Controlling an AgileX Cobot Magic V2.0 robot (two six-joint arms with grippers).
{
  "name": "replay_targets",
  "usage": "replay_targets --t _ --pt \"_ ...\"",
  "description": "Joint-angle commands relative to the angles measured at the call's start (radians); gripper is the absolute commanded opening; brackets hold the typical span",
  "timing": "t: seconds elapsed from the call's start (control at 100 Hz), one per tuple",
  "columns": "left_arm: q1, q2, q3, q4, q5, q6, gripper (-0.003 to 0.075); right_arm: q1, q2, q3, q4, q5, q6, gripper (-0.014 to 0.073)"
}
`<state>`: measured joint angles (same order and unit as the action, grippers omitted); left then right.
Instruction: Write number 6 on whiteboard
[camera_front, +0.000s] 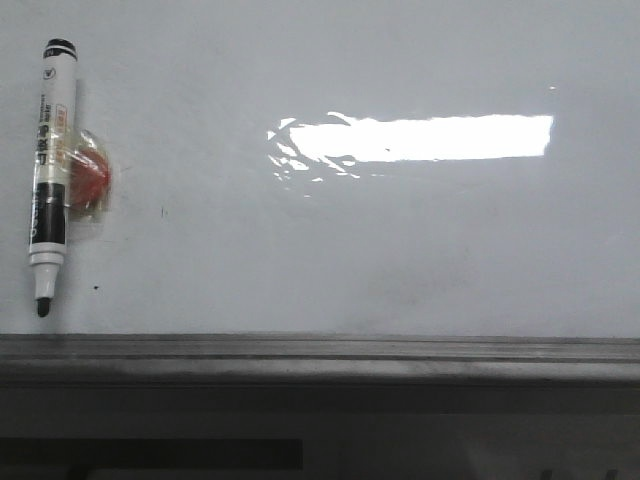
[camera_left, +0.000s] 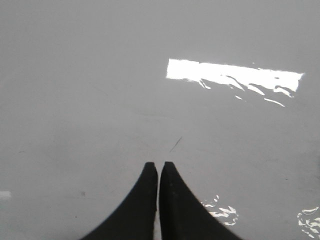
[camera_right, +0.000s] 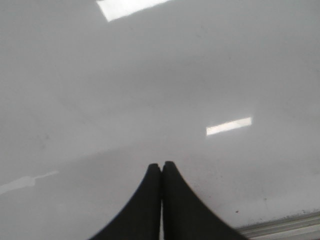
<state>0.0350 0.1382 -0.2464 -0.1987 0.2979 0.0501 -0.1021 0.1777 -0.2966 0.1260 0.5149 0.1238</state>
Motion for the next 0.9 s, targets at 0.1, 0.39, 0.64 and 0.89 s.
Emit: replay_targets --t 0.1,0.39,0.64,0.89 --pt "-0.003 0.062 -0.048 -0.003 -0.082 0.044 0.0287 -0.004 0.040 -0.046 0.000 -0.054 -0.004 -0.0064" --pt "-0.011 0.062 -0.034 -0.057 -0.222 0.127 0.0502 0.021 0.038 -0.035 0.000 -0.045 -0.004 -0.0064" --pt "-0.105 0.062 -0.036 -0.057 -0.221 0.157 0.0492 0.026 0.038 -0.035 0.000 -0.025 -0.004 -0.0064" --pt "-0.307 0.062 -0.034 -0.055 -0.217 0.186 0.0492 0.026 0.038 -0.033 0.000 -0.040 -0.004 -0.0064"
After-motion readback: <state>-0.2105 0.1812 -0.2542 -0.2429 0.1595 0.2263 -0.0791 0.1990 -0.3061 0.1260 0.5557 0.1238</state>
